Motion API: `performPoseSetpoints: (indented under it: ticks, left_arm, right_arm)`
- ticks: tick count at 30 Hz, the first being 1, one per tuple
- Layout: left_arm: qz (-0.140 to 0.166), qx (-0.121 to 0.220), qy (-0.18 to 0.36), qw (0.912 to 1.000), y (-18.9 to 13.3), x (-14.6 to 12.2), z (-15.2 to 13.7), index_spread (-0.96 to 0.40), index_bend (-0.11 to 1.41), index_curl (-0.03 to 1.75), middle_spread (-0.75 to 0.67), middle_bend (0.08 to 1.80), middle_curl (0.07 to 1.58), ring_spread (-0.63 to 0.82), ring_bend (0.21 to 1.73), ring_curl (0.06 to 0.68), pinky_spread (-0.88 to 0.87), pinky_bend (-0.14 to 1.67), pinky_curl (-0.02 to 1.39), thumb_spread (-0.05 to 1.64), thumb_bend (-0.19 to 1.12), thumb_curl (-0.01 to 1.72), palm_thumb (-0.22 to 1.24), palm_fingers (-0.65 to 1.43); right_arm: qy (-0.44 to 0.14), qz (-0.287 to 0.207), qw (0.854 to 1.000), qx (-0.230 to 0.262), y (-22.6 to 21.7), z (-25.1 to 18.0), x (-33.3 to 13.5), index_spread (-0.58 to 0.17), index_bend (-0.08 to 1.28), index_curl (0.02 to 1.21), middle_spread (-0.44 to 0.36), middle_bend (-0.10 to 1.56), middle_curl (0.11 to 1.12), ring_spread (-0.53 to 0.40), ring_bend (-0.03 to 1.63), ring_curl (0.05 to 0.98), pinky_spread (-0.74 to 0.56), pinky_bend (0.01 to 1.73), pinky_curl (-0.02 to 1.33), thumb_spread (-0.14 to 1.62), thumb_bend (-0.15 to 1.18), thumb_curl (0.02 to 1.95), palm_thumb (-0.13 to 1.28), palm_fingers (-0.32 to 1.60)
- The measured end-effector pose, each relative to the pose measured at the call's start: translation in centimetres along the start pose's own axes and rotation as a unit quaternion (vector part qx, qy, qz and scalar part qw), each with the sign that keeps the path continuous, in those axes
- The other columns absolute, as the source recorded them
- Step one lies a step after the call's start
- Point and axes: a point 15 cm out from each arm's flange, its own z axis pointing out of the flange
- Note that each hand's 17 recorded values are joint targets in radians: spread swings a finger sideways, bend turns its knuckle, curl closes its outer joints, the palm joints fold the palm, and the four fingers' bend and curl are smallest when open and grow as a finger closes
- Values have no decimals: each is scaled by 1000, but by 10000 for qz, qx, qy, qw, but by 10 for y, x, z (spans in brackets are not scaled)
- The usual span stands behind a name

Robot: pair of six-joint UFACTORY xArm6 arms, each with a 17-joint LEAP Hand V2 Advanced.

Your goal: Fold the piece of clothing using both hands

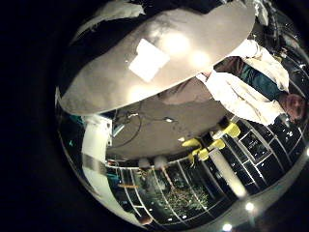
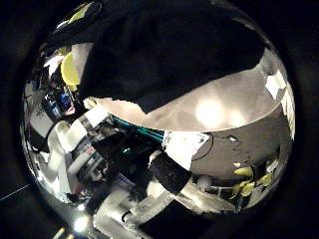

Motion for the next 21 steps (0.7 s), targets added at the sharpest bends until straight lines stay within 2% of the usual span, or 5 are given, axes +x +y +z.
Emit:
performPoseSetpoints:
  ticks: [7, 9, 13, 19, 21]
  left_arm:
    - [-5, -66, -14, 10000, 4, -1, 0, -734, 202, 1366, -628, 811, 1055, -473, 1240, 518, -731, 875, 590, 1394, -7, 321, 563, 1051]
    - [-5, -76, -9, 10000, 4, -1, 0, -732, 196, 1375, -632, 805, 1060, -474, 1237, 518, -732, 871, 591, 1393, -7, 322, 563, 1053]
    - [-15, -98, -9, 10000, 5, -3, 2, -727, 193, 1388, -637, 797, 1067, -478, 1233, 520, -734, 866, 594, 1393, -7, 322, 563, 1054]
    - [-46, -95, 0, 9999, 7, -7, 0, -719, 191, 1402, -644, 790, 1076, -478, 1229, 523, -733, 861, 601, 1393, -7, 323, 563, 1056]
    - [-52, -86, -5, 9999, 7, -8, -2, -716, 191, 1406, -647, 787, 1078, -476, 1228, 524, -732, 859, 603, 1393, -7, 323, 563, 1056]
  right_arm:
    - [164, 19, 9995, 268, -28, 1, -9, -145, 148, 264, 6, 369, 404, -49, 783, 290, 103, 685, 224, 1059, -18, 329, 479, 160]
    - [189, 64, 9992, 348, -32, 0, -9, -153, 136, 253, -34, 427, 422, -118, 852, 303, 24, 717, 218, 1054, -9, 339, 522, 287]
    - [266, 137, 9975, 641, -47, -6, -8, -219, 118, 220, -136, 578, 499, -238, 1087, 384, -234, 974, 279, 1041, -4, 364, 615, 629]
    - [322, 104, 9971, 685, -50, -9, -12, -361, 295, 292, -241, 783, 661, -284, 1242, 499, -329, 1216, 414, 1004, 2, 403, 759, 893]
    - [330, 110, 9969, 704, -50, -10, -12, -401, 425, 352, -263, 837, 715, -287, 1251, 524, -320, 1254, 450, 991, -1, 418, 805, 938]
